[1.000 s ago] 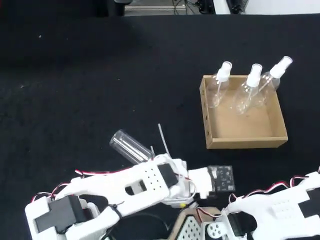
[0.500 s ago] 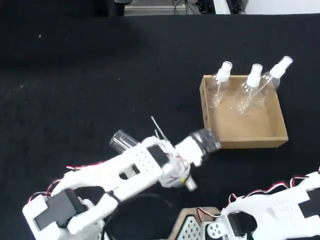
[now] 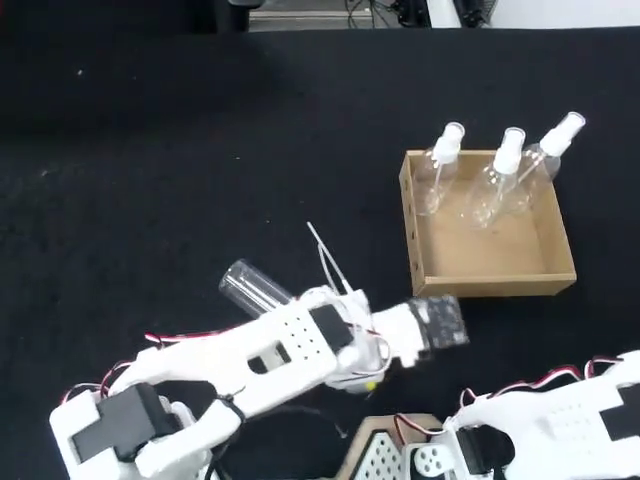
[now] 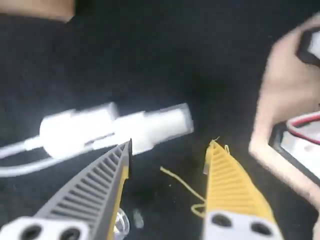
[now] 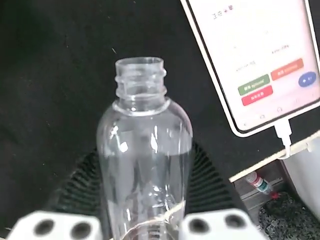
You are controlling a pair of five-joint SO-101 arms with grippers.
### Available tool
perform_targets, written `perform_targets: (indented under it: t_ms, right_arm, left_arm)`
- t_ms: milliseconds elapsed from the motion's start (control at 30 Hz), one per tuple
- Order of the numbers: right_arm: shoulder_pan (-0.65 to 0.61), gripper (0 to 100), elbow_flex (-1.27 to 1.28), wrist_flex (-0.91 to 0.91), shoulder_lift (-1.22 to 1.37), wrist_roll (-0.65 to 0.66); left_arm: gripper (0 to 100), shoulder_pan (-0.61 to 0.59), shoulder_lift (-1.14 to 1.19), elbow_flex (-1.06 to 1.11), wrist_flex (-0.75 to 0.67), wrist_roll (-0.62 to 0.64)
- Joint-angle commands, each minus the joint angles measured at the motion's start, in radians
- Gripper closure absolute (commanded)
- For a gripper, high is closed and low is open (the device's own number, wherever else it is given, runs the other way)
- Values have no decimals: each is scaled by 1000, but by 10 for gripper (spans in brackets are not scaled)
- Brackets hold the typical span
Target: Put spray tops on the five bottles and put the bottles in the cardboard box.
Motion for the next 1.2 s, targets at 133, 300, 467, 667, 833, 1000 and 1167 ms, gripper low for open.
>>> perform_targets:
  t_ms: [133, 300, 467, 667, 833, 1000, 1167]
  right_arm:
    - [29, 988, -64, 3, -10, 21]
    - [29, 988, -64, 3, -10, 21]
    - [28, 988, -64, 3, -10, 21]
    - [28, 988, -64, 3, -10, 21]
    - [26, 988, -64, 3, -10, 21]
    - [26, 988, -64, 3, -10, 23]
    - [23, 988, -64, 3, -10, 23]
  left_arm:
    - [767, 22, -2, -111, 0, -137]
    - [767, 22, 0, -102, 12, -192]
    - [767, 16, 0, -81, 23, -226]
    - [767, -27, 89, -136, -2, -224]
    - [767, -5, 190, -208, 2, -227]
    - [734, -19, 199, -214, 2, -250]
    - [729, -44, 203, -213, 2, -261]
